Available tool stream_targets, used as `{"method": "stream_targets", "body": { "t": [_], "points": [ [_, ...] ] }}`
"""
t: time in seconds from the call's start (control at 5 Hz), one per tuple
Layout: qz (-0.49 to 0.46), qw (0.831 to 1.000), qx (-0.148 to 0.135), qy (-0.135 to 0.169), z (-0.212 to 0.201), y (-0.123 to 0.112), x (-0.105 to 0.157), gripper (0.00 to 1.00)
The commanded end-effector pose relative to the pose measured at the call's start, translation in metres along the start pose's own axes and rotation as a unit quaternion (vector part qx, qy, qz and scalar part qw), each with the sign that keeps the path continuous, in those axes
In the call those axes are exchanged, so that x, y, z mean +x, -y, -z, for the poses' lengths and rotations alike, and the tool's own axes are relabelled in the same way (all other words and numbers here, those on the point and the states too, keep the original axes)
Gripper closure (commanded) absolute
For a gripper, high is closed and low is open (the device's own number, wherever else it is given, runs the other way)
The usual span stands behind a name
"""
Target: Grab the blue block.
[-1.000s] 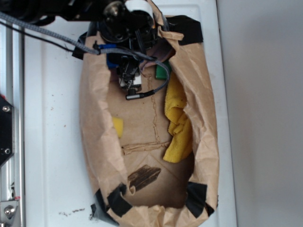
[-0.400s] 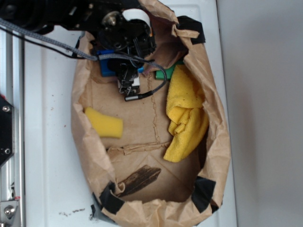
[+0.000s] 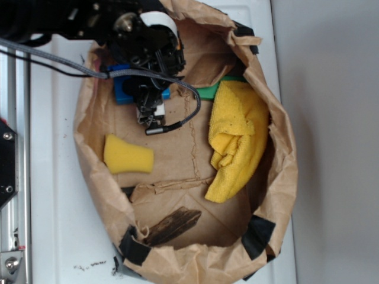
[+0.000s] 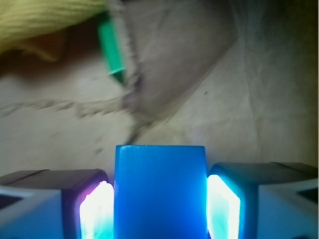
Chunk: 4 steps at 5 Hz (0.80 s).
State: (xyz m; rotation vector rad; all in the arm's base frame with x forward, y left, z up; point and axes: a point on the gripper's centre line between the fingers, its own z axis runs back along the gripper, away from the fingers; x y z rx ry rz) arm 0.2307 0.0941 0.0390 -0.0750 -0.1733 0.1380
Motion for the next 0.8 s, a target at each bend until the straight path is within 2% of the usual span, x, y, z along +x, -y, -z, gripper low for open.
{"method": "stream_targets", "body": {
  "t": [0.0, 0.2, 0.4, 0.6],
  "points": [
    [-0.005, 1.0, -0.02, 0.023, -0.077, 0.039, -0.003, 1.0],
    [-0.004, 1.0, 0.004, 0.03, -0.084, 0.058, -0.003, 1.0],
    [-0.009, 0.999, 0.012, 0.033, -0.089, 0.074, 0.001, 1.0],
    [-0.02, 0.999, 0.02, 0.022, -0.091, 0.078, 0.011, 1.0]
  ]
}}
